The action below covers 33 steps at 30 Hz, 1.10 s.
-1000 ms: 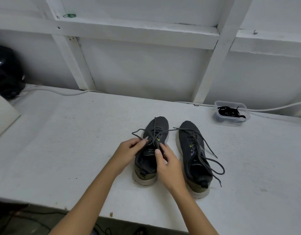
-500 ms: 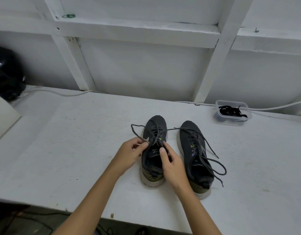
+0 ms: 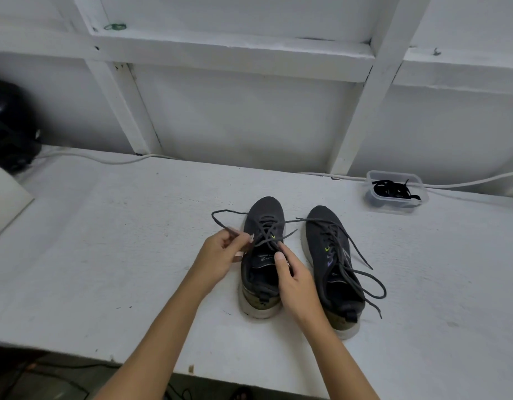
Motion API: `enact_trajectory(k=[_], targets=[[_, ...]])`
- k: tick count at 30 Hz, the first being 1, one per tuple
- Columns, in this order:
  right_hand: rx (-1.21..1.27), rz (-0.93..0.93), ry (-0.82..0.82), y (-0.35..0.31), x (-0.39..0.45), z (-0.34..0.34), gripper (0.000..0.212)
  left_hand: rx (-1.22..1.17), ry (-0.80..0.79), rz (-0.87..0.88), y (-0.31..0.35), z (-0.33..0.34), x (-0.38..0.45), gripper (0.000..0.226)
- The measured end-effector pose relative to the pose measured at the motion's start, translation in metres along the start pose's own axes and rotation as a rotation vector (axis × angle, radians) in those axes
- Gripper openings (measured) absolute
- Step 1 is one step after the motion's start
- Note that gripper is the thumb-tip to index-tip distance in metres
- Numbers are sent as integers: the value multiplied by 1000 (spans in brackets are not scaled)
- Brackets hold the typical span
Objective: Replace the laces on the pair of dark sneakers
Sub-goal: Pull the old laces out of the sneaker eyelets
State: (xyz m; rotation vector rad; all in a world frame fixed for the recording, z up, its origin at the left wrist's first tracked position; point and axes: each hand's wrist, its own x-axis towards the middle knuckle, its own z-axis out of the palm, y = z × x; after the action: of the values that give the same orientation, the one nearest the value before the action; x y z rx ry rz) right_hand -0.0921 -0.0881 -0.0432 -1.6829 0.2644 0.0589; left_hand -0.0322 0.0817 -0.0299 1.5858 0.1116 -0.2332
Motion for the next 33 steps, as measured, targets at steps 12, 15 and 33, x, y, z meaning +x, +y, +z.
enact_trajectory(k=[12,15,33], targets=[[-7,-6,1,0,0,-1,40,140,-249,-91,6,-10,-9,39],[-2,-10,0,-1,-1,0,40,170,-278,-57,12,-11,-7,23],[20,-17,14,-10,-5,0,33,273,-115,12,2,-2,-9,41]])
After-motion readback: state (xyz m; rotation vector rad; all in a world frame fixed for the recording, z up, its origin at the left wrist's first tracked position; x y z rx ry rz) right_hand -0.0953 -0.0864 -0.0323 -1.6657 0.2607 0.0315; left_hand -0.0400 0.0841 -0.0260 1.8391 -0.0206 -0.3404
